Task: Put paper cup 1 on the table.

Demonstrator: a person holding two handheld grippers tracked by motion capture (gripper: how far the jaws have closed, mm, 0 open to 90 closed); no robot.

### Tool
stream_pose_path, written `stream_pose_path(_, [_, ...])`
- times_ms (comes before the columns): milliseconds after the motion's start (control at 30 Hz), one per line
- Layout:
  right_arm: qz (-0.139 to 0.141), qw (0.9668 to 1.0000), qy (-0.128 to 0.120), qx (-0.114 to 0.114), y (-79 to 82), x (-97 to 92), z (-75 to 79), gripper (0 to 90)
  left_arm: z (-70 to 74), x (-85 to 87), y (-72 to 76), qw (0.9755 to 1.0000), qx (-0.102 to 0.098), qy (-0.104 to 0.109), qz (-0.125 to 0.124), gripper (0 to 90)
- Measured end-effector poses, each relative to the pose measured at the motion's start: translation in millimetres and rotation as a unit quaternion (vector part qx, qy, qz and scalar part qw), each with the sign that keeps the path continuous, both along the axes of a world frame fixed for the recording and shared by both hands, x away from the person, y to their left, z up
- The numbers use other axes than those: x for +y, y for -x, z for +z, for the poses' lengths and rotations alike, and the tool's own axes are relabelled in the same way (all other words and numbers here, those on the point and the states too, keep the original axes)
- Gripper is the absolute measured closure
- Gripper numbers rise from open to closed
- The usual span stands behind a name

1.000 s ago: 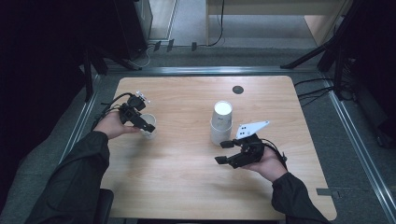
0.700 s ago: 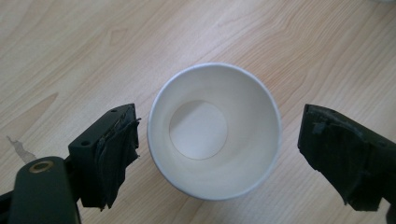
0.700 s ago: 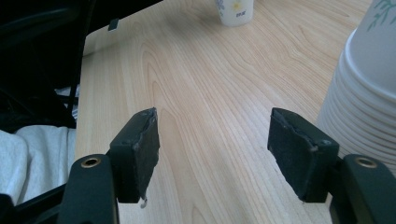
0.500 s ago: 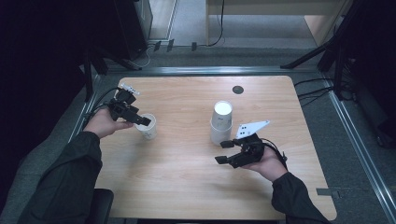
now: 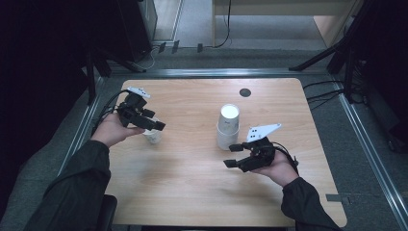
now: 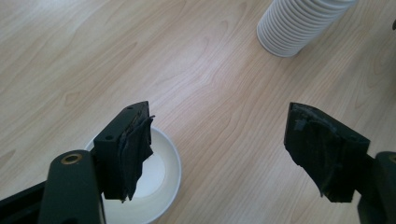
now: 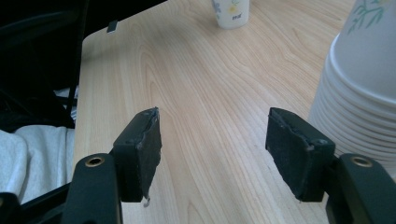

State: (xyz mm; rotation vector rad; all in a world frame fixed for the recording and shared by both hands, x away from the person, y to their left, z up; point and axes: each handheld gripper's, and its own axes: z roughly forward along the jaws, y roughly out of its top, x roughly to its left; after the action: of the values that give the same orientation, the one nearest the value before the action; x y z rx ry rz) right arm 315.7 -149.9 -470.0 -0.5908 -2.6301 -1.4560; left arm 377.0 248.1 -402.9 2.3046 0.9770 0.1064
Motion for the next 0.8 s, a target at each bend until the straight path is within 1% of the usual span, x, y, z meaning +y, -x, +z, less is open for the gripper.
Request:
stream_pose_path(33, [0.0, 1.0, 0.0, 0.0, -0.1, -0.4, 0.3, 36.8, -0.4, -1.6, 0.9, 1.0, 0.002, 0.006, -0.001, 23.9])
stream_pose_path(100, [0.0, 1.0, 0.0, -0.002, -0.2, -1.3, 0.5, 37.4, -1.8, -5.8, 3.6, 0.9999, 0.0, 0.015, -0.007, 24.5])
stream_pose_path(133, [0.0, 1.0, 0.001, -0.004, -0.5, -1.8, 0.6, 38.8, -2.9, -8.9, 5.4, 0.9997, 0.004, 0.022, -0.01, 24.9])
stream_pose_path(233, [0.001, 1.0, 0.005, 0.0, -0.8, -4.0, 2.0, 40.4, -5.7, -15.9, 9.8, 0.9994, 0.001, 0.03, -0.018, 25.0])
stream_pose_path(333, [-0.002, 1.0, 0.007, -0.005, -1.3, -6.2, 2.3, 42.0, -9.2, -24.2, 15.4, 0.999, 0.0, 0.037, -0.027, 25.0])
stream_pose_path(400, [-0.005, 0.9999, 0.01, -0.008, -1.3, -7.6, 2.1, 42.1, -10.9, -29.1, 18.9, 0.9988, -0.003, 0.037, -0.031, 25.0])
stream_pose_path(467, [-0.011, 0.9997, 0.013, -0.016, -1.4, -8.7, 1.1, 42.1, -12.3, -33.2, 22.3, 0.9983, -0.002, 0.045, -0.036, 25.0])
stream_pose_path(500, [-0.016, 0.9994, 0.021, -0.024, -1.4, -9.4, 0.8, 42.1, -13.1, -34.9, 23.6, 0.9979, 0.003, 0.05, -0.041, 25.0])
stream_pose_path(533, [-0.021, 0.9991, 0.027, -0.027, -1.5, -10.0, 0.4, 42.0, -13.9, -36.9, 25.4, 0.9973, 0.006, 0.056, -0.047, 24.9])
stream_pose_path(567, [-0.021, 0.9991, 0.028, -0.025, -2.3, -10.9, -0.2, 41.9, -14.3, -38.6, 27.6, 0.9969, 0.001, 0.059, -0.052, 24.9])
stream_pose_path(633, [-0.024, 0.9992, 0.025, -0.018, -3.0, -12.4, -0.5, 41.5, -15.9, -41.5, 31.1, 0.996, 0.002, 0.069, -0.057, 24.9])
stream_pose_path(733, [-0.025, 0.9993, 0.02, -0.018, -3.5, -14.6, -0.1, 41.5, -20.5, -46.3, 36.4, 0.9954, 0.002, 0.072, -0.063, 24.9])
stream_pose_path(767, [-0.026, 0.9994, 0.018, -0.016, -3.6, -15.3, 0.1, 41.6, -22.1, -48.1, 38.3, 0.9955, 0.0, 0.07, -0.064, 24.9])
stream_pose_path(800, [-0.027, 0.9993, 0.018, -0.019, -4.0, -16.2, 0.1, 41.6, -23.8, -49.5, 40.1, 0.9954, -0.004, 0.07, -0.066, 24.9])
